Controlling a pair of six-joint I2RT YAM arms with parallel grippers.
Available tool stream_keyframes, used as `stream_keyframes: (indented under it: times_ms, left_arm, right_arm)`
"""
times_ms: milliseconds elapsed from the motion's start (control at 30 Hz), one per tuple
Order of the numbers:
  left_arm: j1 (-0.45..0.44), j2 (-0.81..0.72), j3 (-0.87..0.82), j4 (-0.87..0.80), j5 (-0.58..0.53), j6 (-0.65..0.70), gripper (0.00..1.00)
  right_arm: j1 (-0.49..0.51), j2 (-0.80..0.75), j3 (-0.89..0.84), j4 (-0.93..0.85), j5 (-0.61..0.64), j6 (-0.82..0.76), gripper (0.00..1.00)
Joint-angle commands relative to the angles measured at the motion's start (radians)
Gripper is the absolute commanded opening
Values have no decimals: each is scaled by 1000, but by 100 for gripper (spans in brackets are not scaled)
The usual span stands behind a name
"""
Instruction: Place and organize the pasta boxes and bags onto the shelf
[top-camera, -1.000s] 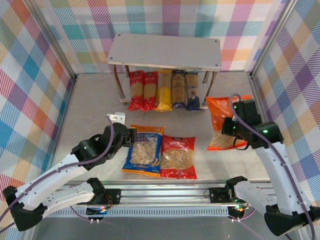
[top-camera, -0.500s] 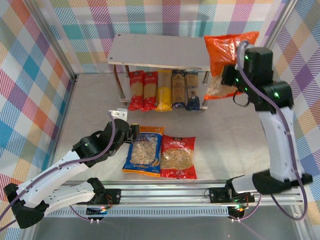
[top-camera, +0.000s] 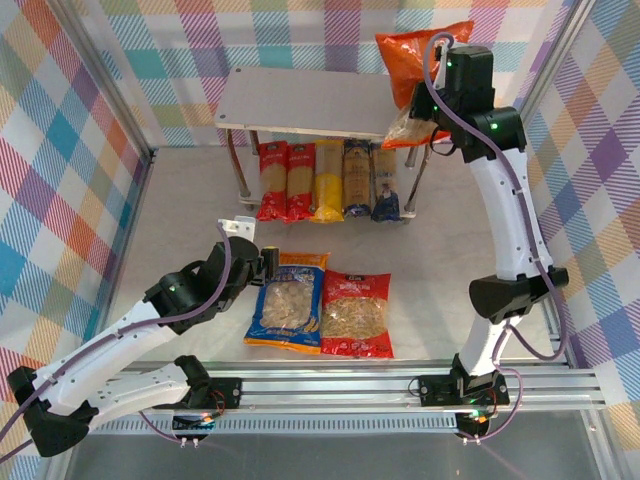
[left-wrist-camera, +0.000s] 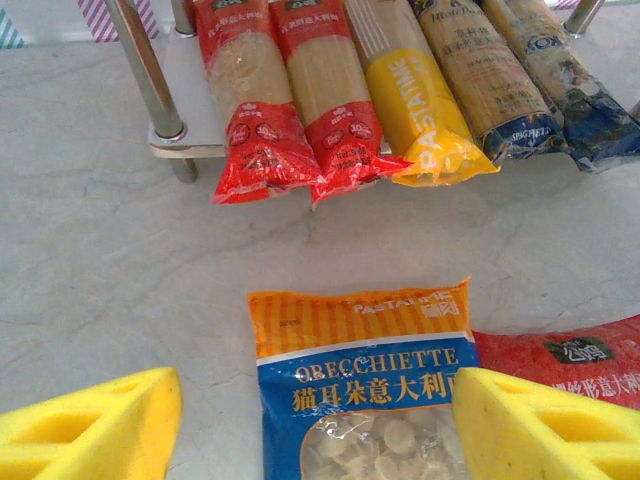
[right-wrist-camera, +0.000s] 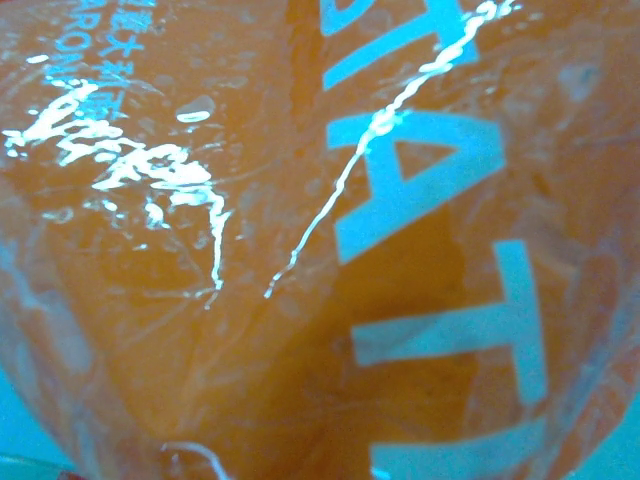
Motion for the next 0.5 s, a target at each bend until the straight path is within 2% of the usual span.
stream_keyframes:
  times_ms: [0, 400, 433, 467]
  left_arm:
    - [12, 11, 16, 14, -12, 17, 72]
    - [41, 23, 4, 21, 18, 21, 73]
    - [44, 24, 4, 21, 22, 22, 73]
    - [46, 26, 5, 21, 26, 22, 73]
  right_arm:
    - [8, 6, 76, 200, 11, 58, 0]
    - [14, 96, 70, 129, -4, 145, 0]
    - [13, 105, 70, 120, -3, 149, 9]
    - [14, 111, 70, 114, -4, 149, 13]
